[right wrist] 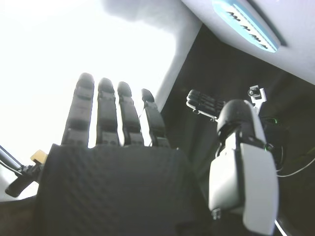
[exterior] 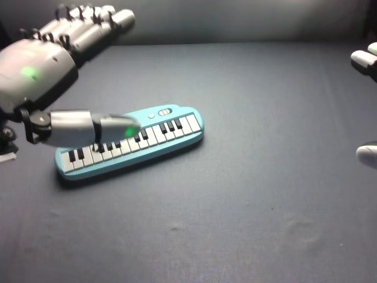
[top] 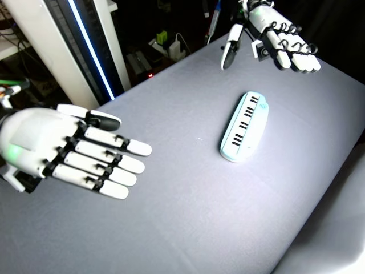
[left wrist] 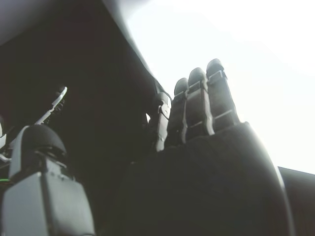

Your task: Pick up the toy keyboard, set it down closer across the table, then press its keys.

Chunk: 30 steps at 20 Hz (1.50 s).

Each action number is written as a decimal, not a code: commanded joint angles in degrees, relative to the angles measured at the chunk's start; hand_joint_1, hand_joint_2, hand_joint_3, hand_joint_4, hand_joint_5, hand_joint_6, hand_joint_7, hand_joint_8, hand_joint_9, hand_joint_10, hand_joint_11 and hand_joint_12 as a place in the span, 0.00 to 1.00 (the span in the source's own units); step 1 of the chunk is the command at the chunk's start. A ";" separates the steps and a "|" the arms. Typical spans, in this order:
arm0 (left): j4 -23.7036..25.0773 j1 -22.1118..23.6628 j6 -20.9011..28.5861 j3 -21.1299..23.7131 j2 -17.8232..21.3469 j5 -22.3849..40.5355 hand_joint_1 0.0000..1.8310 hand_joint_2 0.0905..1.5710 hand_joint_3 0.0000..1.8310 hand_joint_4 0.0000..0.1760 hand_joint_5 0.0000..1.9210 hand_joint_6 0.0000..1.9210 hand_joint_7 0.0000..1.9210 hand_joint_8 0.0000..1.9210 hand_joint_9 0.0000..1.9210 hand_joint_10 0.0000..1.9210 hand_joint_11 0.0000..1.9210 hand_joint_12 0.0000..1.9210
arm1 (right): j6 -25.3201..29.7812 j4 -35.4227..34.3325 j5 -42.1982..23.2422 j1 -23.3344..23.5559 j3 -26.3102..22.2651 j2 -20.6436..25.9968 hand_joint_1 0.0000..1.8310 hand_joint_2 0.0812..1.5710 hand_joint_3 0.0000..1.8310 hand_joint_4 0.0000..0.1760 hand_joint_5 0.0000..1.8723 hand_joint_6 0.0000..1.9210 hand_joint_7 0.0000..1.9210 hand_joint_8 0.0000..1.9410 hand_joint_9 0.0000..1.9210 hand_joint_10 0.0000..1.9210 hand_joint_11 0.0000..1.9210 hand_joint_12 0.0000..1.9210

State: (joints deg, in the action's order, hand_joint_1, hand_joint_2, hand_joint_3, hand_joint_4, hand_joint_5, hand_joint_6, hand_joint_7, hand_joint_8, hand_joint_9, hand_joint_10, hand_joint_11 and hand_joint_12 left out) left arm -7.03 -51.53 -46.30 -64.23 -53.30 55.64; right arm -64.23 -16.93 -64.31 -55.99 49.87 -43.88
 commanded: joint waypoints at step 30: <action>-9.22 3.54 -4.29 -14.78 -14.00 -23.21 0.48 0.59 0.01 0.60 0.00 0.00 0.00 0.00 0.00 0.00 0.00 0.00 | 2.36 0.07 -8.51 -1.33 -0.95 0.84 0.12 0.73 0.01 0.09 0.00 0.00 0.00 0.00 0.00 0.00 0.00 0.00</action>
State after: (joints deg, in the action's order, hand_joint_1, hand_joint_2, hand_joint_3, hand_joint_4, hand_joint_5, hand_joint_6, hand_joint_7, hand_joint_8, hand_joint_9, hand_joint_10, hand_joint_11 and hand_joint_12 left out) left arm -16.34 -48.66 -50.50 -78.63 -67.16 27.22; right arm -62.24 -17.12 -65.41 -57.52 48.88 -43.42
